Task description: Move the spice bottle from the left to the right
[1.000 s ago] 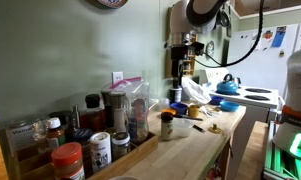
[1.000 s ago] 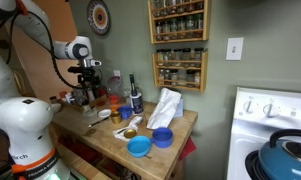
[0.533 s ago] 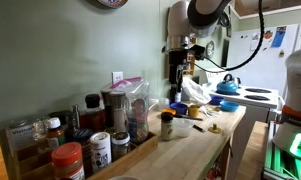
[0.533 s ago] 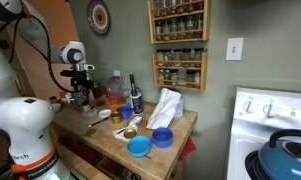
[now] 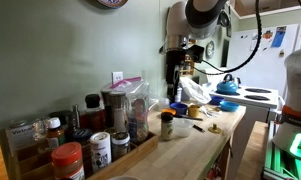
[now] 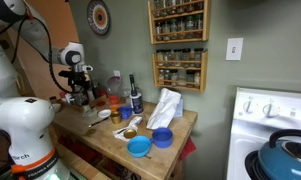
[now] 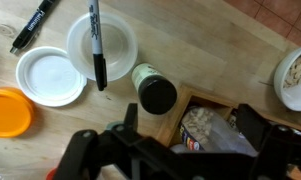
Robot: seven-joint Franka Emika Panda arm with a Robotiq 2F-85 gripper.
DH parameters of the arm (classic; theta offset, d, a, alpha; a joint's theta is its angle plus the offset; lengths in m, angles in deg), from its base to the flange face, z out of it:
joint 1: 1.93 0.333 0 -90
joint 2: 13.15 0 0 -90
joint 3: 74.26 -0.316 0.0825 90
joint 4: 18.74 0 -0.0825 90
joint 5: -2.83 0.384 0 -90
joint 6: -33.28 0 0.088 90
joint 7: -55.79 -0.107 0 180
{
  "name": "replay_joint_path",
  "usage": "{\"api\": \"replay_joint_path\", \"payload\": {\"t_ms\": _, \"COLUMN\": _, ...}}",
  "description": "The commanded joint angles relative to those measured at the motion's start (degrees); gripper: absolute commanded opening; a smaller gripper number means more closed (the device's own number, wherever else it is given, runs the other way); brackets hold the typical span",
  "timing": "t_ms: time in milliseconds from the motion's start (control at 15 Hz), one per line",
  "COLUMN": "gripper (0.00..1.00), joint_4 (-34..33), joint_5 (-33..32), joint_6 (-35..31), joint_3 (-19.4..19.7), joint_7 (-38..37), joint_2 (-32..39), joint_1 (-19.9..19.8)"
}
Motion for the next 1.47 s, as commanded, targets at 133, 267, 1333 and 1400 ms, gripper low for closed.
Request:
{"api": "replay_joint_path", "payload": {"t_ms": 133, "gripper": 1.00, "joint_4": -3.97, "joint_5": -18.04, "joint_6": -3.76, "joint_3": -3.47, "joint_7": -17.57, "joint_2": 8.79, "joint_1": 0.32}}
{"api": "replay_joint_path", "payload": {"t_ms": 267, "gripper": 1.00, "joint_4": -5.88, "joint_5": -24.14, "joint_6": -2.13, "joint_3": -3.45, "joint_7": -23.04, "joint_2": 11.42, "joint_1": 1.10}}
{"api": "replay_joint_path", "payload": {"t_ms": 1333, "gripper": 0.68, "joint_4": -16.78, "joint_5": -28.92, "joint_6": 9.81, "joint_3": -0.26, "joint_7": -26.36, "joint_2": 23.25, "joint_1": 4.73}}
{"api": "replay_joint_path", "payload": {"t_ms": 1400, "gripper": 0.58, "joint_4": -17.11, "joint_5": -28.57, "joint_6": 10.13, "joint_3": -0.17, "joint_7": -26.10, "joint_2": 23.58, "joint_1": 4.71}}
